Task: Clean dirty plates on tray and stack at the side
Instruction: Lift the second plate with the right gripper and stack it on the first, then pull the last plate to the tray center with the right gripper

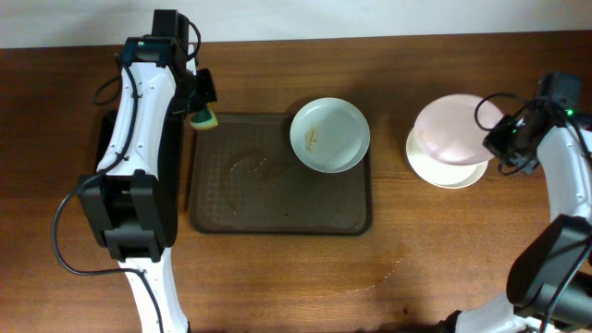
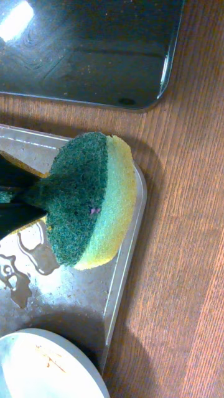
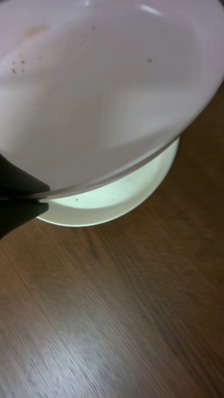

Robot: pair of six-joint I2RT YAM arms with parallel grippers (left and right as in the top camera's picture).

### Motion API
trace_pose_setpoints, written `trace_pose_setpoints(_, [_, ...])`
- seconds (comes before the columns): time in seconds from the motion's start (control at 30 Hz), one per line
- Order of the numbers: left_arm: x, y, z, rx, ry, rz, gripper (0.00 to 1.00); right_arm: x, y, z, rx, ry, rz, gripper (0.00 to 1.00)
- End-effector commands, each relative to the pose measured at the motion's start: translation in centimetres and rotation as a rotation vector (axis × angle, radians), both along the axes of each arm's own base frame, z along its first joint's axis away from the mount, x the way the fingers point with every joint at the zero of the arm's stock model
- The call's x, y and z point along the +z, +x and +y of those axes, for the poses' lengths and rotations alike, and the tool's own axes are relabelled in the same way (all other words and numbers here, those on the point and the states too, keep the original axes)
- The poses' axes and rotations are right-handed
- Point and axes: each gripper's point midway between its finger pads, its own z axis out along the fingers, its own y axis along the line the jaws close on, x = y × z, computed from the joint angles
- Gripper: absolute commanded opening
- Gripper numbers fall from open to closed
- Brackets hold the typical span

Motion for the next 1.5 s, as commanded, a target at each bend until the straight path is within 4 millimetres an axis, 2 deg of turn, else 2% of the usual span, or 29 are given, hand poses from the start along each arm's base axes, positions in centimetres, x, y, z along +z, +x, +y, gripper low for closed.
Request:
trace_pose_setpoints(0.0, [0.3,0.0,0.4,0.002,0.011,-0.009,0.01,-2.7,-0.3,0.0,-0.008,-0.013,0.001,0.04])
trace_pose_setpoints(0.03, [0.3,0.0,0.3,0.001,0.011,-0.009,0.01,-3.4,-0.5,0.0,-0.011,-0.016,0.004,0.22])
trace_pose_setpoints(0.07, [0.3,0.0,0.3,0.0,0.011,-0.009,0.01,-3.8,-0.8,0.1,-0.016,-0.012,0.009,0.56])
trace_pose_setpoints(0.1, [0.3,0.0,0.2,-0.001,0.011,-0.009,0.01,-3.8,-0.7,0.2,-0.015,-0.006,0.007,0.61])
trace_pose_setpoints(0.17, [0.3,0.0,0.2,-0.001,0.011,-0.009,0.01,-2.5,1.0,2.6,0.049,0.107,-0.066,0.59])
trace_pose_setpoints(0.23, [0.3,0.0,0.2,-0.001,0.011,-0.009,0.01,0.3,3.8,7.3,0.187,0.179,-0.152,0.56])
trace_pose_setpoints(0.3, [0.3,0.0,0.2,-0.001,0.011,-0.007,0.01,1.3,5.6,14.7,0.297,0.219,-0.181,0.54])
trace_pose_setpoints(0.37, [0.3,0.0,0.2,-0.001,0.011,-0.008,0.01,0.1,5.5,19.2,0.262,0.161,-0.13,0.46])
trace_pose_setpoints(0.43, [0.3,0.0,0.2,-0.001,0.011,-0.007,0.01,-1.3,5.0,21.6,0.275,0.124,-0.09,0.41])
trace_pose_setpoints(0.5, [0.3,0.0,0.2,-0.002,0.011,-0.007,0.01,-3.8,4.3,24.5,0.318,0.118,-0.031,0.37])
trace_pose_setpoints(0.57, [0.3,0.0,0.2,-0.002,0.011,-0.007,0.01,-6.2,3.8,26.4,0.357,0.117,0.017,0.33])
trace_pose_setpoints(0.63, [0.3,-0.1,0.2,-0.001,0.011,-0.003,0.01,-8.2,3.1,27.5,0.36,0.119,0.069,0.31])
trace_pose_setpoints(0.73, [0.2,-0.3,0.2,-0.002,0.011,0.003,0.01,-8.6,2.9,27.6,0.343,0.134,0.081,0.16])
trace_pose_setpoints(0.83, [0.2,-0.3,0.2,-0.002,0.011,0.003,0.01,-9.2,1.8,29.4,0.379,0.223,0.127,0.04])
trace_pose_setpoints(0.87, [0.2,-0.3,0.2,-0.001,0.012,0.003,0.01,-9.6,1.2,30.0,0.393,0.223,0.149,0.04])
trace_pose_setpoints(0.97, [0.2,-0.3,0.2,-0.001,0.012,0.004,0.01,-9.4,-0.7,33.3,0.491,0.27,0.179,0.04])
trace_pose_setpoints(1.03, [0.2,-0.3,0.2,-0.001,0.012,0.004,0.01,-9.2,-0.9,34.4,0.546,0.26,0.17,0.04])
trace_pose_setpoints(1.07, [0.2,-0.3,0.2,-0.001,0.012,0.004,0.01,-8.5,-0.4,34.9,0.578,0.256,0.148,0.08])
trace_pose_setpoints(1.17, [0.2,-0.3,0.2,-0.001,0.012,0.004,0.01,-5.1,1.9,35.1,0.711,0.219,0.083,0.43])
trace_pose_setpoints(1.3, [0.2,-0.3,0.2,-0.001,0.012,0.003,0.01,-1.8,4.9,34.9,0.864,0.131,-0.026,0.5])
trace_pose_setpoints(1.37, [0.2,-0.3,0.2,-0.001,0.012,0.002,0.01,-2.4,5.1,34.6,0.877,0.106,0.0,0.49])
trace_pose_setpoints(1.47, [0.2,-0.3,0.2,-0.002,0.012,0.003,0.01,-6.3,4.2,35.2,0.906,0.155,0.098,0.43])
